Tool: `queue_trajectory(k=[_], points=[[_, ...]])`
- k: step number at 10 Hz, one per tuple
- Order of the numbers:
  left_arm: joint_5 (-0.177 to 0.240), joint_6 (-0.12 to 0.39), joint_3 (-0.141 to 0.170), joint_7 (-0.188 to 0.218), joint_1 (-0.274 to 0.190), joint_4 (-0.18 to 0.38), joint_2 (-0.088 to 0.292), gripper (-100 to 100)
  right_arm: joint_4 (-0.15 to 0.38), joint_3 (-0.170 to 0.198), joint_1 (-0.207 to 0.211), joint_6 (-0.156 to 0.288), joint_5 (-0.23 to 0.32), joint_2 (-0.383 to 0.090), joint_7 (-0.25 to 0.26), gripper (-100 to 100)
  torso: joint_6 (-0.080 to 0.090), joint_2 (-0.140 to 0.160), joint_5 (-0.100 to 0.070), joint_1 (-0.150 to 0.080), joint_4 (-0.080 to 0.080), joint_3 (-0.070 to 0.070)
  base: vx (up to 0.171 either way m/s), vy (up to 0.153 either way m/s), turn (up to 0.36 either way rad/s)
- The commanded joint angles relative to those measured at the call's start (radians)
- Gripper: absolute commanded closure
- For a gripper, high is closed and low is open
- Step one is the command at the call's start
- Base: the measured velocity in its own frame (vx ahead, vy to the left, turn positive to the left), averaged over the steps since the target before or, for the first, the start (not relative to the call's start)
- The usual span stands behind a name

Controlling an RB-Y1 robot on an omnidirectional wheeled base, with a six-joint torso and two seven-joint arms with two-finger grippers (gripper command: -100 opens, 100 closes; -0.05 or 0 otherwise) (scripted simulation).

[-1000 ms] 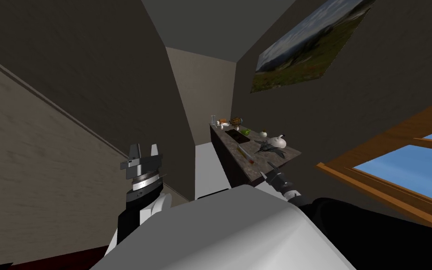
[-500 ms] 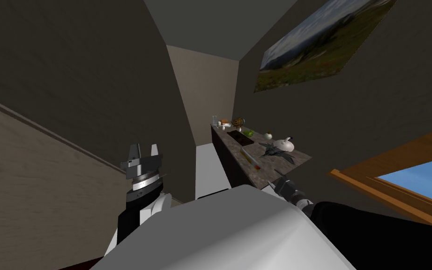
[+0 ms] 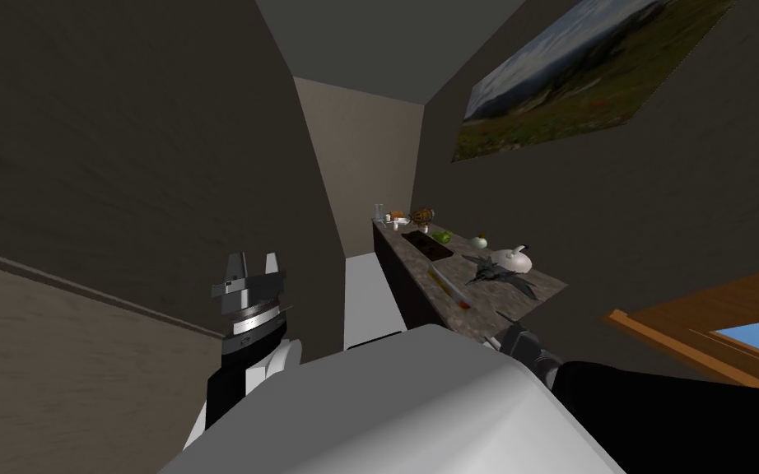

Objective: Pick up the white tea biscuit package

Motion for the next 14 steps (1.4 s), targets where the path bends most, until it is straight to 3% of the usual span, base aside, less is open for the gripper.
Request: queue_trajectory(k=[1,2,3,4,6,7,8,9,10,11,13,14], points=[[0.000,0.000,0.000,0.000,0.000,0.000,0.000,0,-0.005,-0.008,0.021,0.005,-0.033,-0.007,-0.006,-100,0.000,0.000,0.000,0.000,0.000,0.000,0.052,0.000,0.000],[0.000,0.000,0.000,0.000,0.000,0.000,0.000,0,0.002,-0.028,0.062,0.045,-0.070,-0.032,-0.019,-100,0.000,0.004,0.000,-0.001,0.001,0.002,0.100,0.006,0.044],[0.000,0.000,0.000,0.000,0.000,0.000,0.000,0,0.002,-0.028,0.072,0.045,-0.096,-0.032,-0.019,-100,0.000,0.003,0.000,-0.001,0.001,0.002,0.123,-0.005,0.016],[0.000,0.000,0.000,0.000,0.000,0.000,0.000,0,0.008,-0.048,0.113,0.086,-0.126,-0.056,-0.030,-100,0.000,0.002,0.000,-0.001,0.000,0.001,0.180,0.000,0.028],[0.000,0.000,0.000,0.000,0.000,0.000,0.000,0,0.008,-0.048,0.122,0.086,-0.168,-0.056,-0.030,-100,0.000,-0.001,0.000,-0.001,0.000,-0.001,0.105,0.007,0.013],[0.000,0.000,0.000,0.000,0.000,0.000,0.000,0,0.015,-0.068,0.169,0.128,-0.208,-0.079,-0.041,-100,0.000,0.004,0.000,0.000,0.001,0.002,0.114,0.027,0.033],[0.000,0.000,0.000,0.000,0.000,0.000,0.000,0,0.015,-0.068,0.169,0.128,-0.235,-0.079,-0.041,-100,0.000,0.002,0.000,0.001,0.001,0.001,0.121,0.006,0.013],[0.000,0.000,0.000,0.000,0.000,0.000,0.000,0,0.022,-0.087,0.208,0.169,-0.267,-0.100,-0.050,-100,0.000,0.002,0.000,0.000,0.000,0.001,0.149,-0.037,0.036],[0.000,0.000,0.000,0.000,0.000,0.000,0.000,0,0.022,-0.087,0.214,0.169,-0.297,-0.100,-0.050,-100,0.000,0.000,-0.001,-0.003,0.000,0.000,0.152,-0.016,0.023],[0.000,0.000,0.000,0.000,0.000,0.000,0.000,0,0.030,-0.106,0.257,0.206,-0.327,-0.120,-0.058,-100,0.000,0.000,-0.001,-0.002,0.000,0.000,0.185,0.035,0.024],[0.000,0.000,0.000,0.000,0.000,0.000,0.000,0,0.030,-0.106,0.257,0.211,-0.367,-0.120,-0.058,-100,0.000,-0.002,0.000,0.001,-0.001,-0.001,0.123,0.015,0.005],[0.000,0.000,0.000,0.000,0.000,0.000,0.000,0,0.038,-0.124,0.298,0.249,-0.410,-0.139,-0.065,-100,0.000,0.002,0.000,0.000,0.000,0.001,0.117,-0.005,0.029]])
